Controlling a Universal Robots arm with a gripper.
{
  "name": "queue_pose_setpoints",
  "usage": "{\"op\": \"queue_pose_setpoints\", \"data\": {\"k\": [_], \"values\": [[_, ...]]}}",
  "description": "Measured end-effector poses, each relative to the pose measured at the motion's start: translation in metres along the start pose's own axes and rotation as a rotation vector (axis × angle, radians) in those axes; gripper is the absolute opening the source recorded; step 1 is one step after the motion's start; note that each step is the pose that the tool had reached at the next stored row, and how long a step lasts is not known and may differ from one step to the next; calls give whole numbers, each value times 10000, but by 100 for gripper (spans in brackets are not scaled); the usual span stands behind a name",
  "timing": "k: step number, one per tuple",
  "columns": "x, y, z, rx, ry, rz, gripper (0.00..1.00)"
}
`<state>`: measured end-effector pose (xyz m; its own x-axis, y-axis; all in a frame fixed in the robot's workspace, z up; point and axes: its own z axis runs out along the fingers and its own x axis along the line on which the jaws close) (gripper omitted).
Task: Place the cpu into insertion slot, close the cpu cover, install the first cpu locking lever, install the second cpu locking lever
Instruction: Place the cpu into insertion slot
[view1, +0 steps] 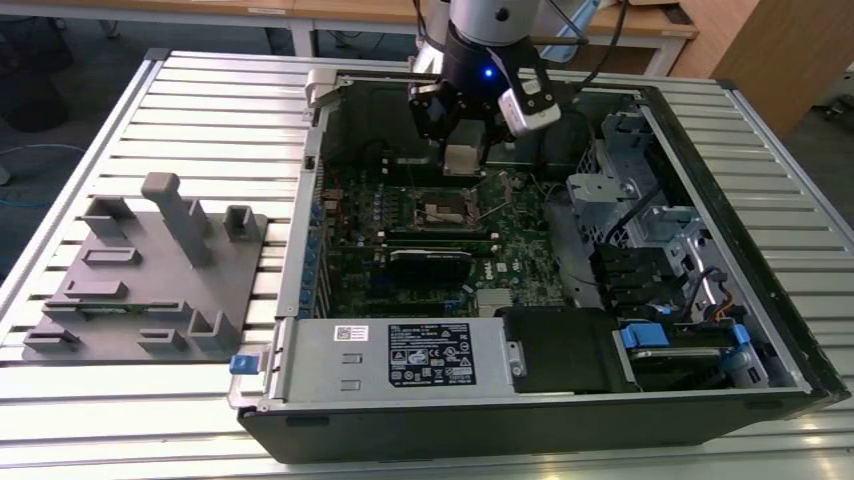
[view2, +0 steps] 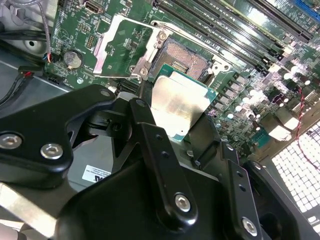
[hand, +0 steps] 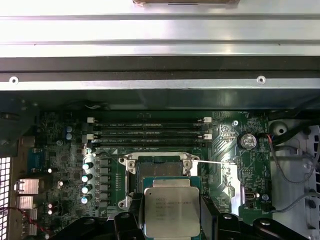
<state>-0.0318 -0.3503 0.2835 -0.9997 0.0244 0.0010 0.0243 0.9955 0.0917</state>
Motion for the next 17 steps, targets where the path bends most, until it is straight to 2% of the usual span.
{"op": "queue_pose_setpoints", "data": {"k": [17], "values": [[0, -4, 48, -3, -1, 0, 54]]}}
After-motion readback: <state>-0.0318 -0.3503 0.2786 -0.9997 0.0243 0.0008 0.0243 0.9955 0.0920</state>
